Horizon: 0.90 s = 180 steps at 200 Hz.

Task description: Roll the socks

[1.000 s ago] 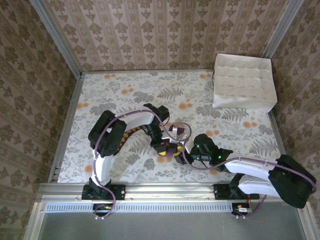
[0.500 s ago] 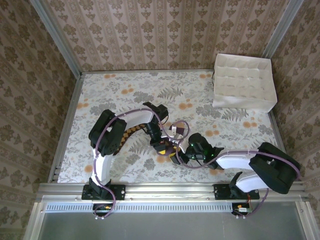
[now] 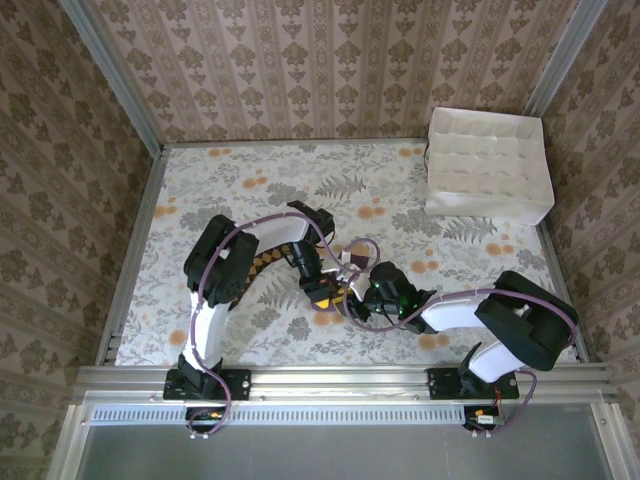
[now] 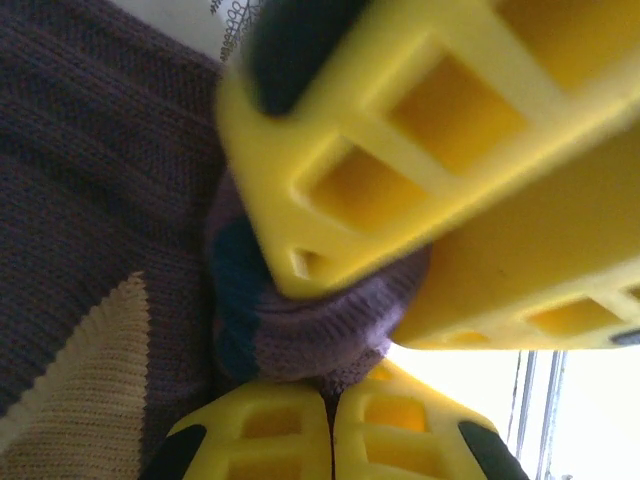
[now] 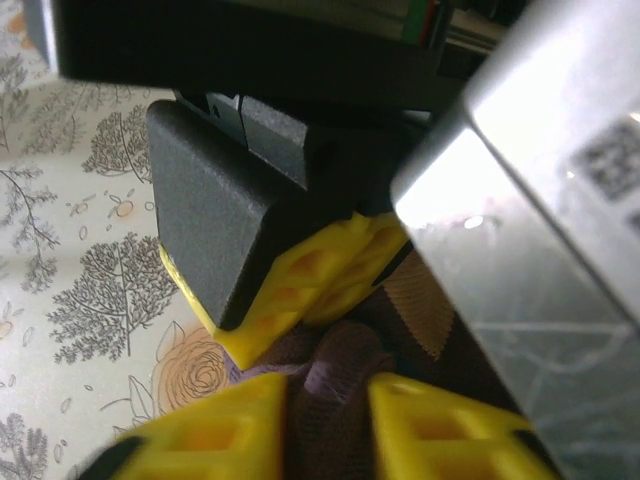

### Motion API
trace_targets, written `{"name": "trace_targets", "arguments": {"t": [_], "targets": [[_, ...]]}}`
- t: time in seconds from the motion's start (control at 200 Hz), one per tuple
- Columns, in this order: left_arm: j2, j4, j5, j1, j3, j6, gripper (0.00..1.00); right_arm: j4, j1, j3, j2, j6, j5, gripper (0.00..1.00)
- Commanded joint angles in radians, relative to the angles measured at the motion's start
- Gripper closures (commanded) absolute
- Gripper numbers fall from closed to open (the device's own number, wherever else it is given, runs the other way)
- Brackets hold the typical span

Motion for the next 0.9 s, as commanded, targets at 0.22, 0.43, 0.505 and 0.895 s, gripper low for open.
{"name": "trace_targets", "arguments": {"t": [0.22,0.43,0.505,0.895], "targets": [[-0.077,0.165,-0.074,-0.001,-0.077,-0.063,0.94,-0.24,0.0,-0.013,-0.054,0.126,0.057,1.0],[-0.162,0.265,-0.11,-0.003,-0.162,-0.094,0.81,-0.226,-0.053,-0.059,-0.061,0.239,0.076,1.0],[-0.185,0.285,-0.112,-0.002,-0.182,-0.096,0.78,-0.244,-0.084,-0.054,-0.052,0.267,0.059,1.0],[-0.287,0.369,-0.133,0.003,-0.273,-0.087,0.71,-0.286,-0.161,-0.033,0.005,0.358,-0.022,1.0]]}}
